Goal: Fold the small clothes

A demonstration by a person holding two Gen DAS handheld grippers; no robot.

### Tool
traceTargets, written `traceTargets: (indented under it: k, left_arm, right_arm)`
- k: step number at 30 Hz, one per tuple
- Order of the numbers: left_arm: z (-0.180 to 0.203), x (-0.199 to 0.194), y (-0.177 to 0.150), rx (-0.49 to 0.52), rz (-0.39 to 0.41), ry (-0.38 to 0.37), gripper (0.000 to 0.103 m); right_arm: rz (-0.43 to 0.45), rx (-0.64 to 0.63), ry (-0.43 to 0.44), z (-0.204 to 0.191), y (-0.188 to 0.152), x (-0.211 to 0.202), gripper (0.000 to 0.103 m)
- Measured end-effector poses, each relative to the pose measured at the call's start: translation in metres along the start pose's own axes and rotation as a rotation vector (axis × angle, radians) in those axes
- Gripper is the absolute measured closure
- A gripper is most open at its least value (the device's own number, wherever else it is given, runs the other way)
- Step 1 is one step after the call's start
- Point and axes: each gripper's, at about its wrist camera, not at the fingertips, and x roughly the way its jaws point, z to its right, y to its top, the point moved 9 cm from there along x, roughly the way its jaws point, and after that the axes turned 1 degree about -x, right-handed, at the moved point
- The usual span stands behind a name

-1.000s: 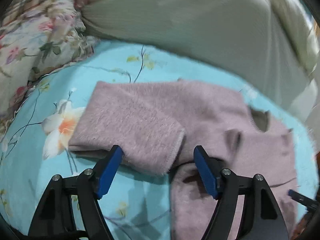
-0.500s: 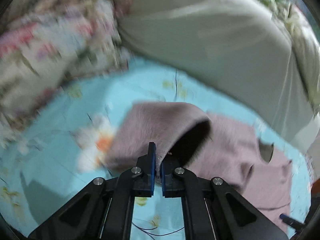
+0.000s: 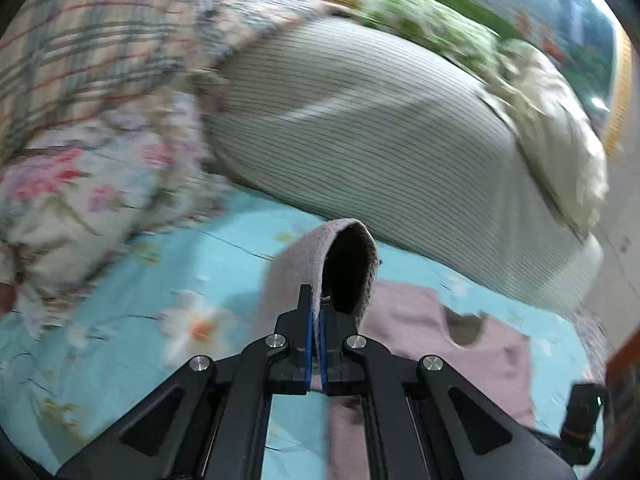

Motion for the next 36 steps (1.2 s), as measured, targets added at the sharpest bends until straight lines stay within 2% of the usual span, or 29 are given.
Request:
traceTargets:
  k: [4, 9, 15, 19, 22, 24, 26, 27, 31, 36]
  left_arm:
    - [0.074, 0.008, -0.020, 0.044, -0.037, -0.136, 0.102]
    - [0.158, 0.035, -0.057, 0.084, -0.091, -0.264, 0.102]
    - [0.206, 0.104, -0.131, 0.073, -0.210, -0.299, 0.102]
    - [0.213, 0.142, -0.168, 0.098, -0.273, -0.267, 0.102]
    - [0.202, 0.151, -0.190, 0.086, -0.328, -0.242, 0.100]
    - [0.191, 0.139, -0.197, 0.064, -0.322, -0.263, 0.091]
    - [0.182, 0.126, -0.200, 0.047, -0.311, -0.271, 0.067]
    - [0.176, 0.116, -0.201, 0.038, -0.292, -0.270, 0.063]
    - [0.152, 0.100, -0.212, 0.002, -0.296, -0.279, 0.061]
    - [0.125, 0.111, -0.217, -0.047, -0.343, -0.262, 0.063]
  right_arm:
    - [0.059, 0.021, -0.009, 0.007, 0.009, -0.021, 0.050]
    - [0.112, 0.128, -0.013, 0.043, 0.011, -0.047, 0.050]
    - [0.118, 0.199, 0.000, 0.070, 0.008, -0.048, 0.050]
    - [0.110, 0.245, 0.009, 0.086, 0.010, -0.037, 0.050]
    - [0.092, 0.252, 0.001, 0.091, 0.011, -0.025, 0.050]
    - [0.080, 0.254, -0.003, 0.093, 0.013, -0.014, 0.050]
    - [0.064, 0.264, 0.003, 0.094, 0.015, -0.002, 0.050]
    - [0.052, 0.274, 0.010, 0.094, 0.016, 0.006, 0.050]
    - [0.015, 0.276, 0.033, 0.086, 0.020, 0.032, 0.049]
    - [-0.036, 0.243, 0.054, 0.070, 0.023, 0.065, 0.049]
